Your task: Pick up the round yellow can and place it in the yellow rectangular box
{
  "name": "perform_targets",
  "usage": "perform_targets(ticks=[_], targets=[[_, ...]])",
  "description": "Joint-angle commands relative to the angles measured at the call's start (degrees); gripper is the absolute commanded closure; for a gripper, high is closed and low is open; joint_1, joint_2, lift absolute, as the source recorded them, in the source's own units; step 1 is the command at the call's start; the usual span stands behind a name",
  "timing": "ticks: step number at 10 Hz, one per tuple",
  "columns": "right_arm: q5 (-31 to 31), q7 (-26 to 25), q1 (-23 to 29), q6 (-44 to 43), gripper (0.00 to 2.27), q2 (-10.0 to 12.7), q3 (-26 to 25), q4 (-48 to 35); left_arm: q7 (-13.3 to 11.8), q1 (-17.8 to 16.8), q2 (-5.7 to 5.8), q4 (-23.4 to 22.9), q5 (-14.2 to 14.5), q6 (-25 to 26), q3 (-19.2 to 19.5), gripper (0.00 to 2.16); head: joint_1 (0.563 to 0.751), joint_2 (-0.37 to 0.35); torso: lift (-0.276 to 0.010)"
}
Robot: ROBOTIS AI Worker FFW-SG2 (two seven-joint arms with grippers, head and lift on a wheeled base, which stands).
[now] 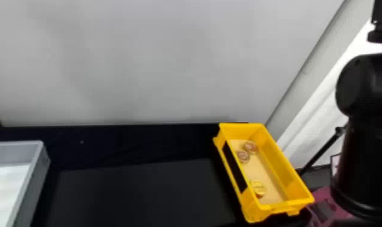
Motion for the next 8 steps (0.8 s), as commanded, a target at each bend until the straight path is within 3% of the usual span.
perform_targets(ticks=[1, 8], targets=[[0.00, -0.03, -0.03, 0.01, 0.12, -0.09, 0.04, 0.00, 0.07, -0.03, -0.01, 0.08, 0.05, -0.10, -0.09, 0.05, 0.747, -0.348, -0.001], [-0.09, -0.11, 0.15, 0.19, 0.12, 0.00, 0.04, 0.00, 0.07, -0.20, 0.26, -0.01, -0.22, -0.02, -0.09, 0.05, 0.747, -0.348, -0.001]])
